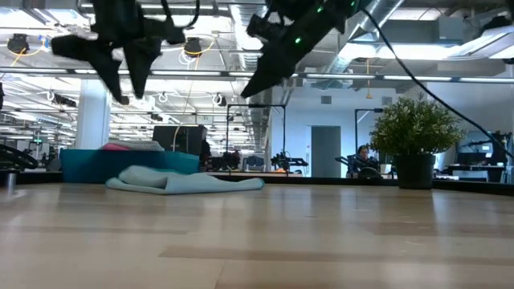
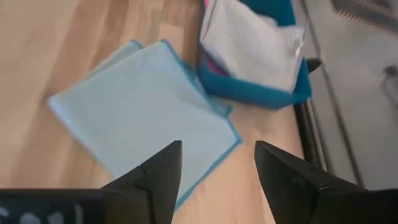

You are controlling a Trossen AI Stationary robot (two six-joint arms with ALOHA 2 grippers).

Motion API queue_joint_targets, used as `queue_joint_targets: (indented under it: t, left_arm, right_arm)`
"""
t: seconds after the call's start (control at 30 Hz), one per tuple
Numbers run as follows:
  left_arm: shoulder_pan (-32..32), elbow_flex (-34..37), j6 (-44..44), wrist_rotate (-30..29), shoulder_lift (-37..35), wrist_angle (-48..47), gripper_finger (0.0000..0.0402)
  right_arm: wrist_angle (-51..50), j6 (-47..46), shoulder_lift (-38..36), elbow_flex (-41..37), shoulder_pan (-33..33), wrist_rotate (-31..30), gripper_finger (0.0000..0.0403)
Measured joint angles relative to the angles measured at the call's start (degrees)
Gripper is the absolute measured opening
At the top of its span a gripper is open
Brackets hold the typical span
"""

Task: Fold microfiber towels
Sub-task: Put the blue cloth into the blue bin

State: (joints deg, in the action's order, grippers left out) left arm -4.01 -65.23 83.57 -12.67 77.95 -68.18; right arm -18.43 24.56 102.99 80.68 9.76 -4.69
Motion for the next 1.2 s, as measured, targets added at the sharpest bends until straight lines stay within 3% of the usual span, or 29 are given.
queue_joint_targets:
  t: [0.13,0.37,0.6,0.73,1.0,1.2]
  left_arm:
    - [0.0,6.6,4.7,3.7,0.0,5.4,0.0149]
    - [1.3,17.7,9.7,2.4,0.0,15.2,0.0149]
    - [2.2,27.6,15.1,1.9,0.0,30.9,0.0149]
    - [2.2,29.9,17.4,1.9,0.0,36.1,0.0149]
    - [2.1,31.9,23.0,-0.6,0.2,37.3,0.0149]
    - [2.0,31.9,22.1,-4.6,0.9,40.7,0.0149]
  right_arm:
    - [-5.5,-2.8,-4.1,0.0,0.0,0.8,0.0223]
    - [-8.2,-4.5,-8.6,0.0,-1.0,0.8,0.0221]
    - [-8.5,-5.1,-9.4,0.0,-2.8,0.8,0.0221]
    - [-8.6,-5.1,-9.0,0.0,-3.7,0.7,0.0221]
    - [-8.6,-5.1,-9.0,0.0,-4.1,0.4,0.0221]
    - [-8.6,-5.1,-9.0,0.0,-4.1,0.1,0.0221]
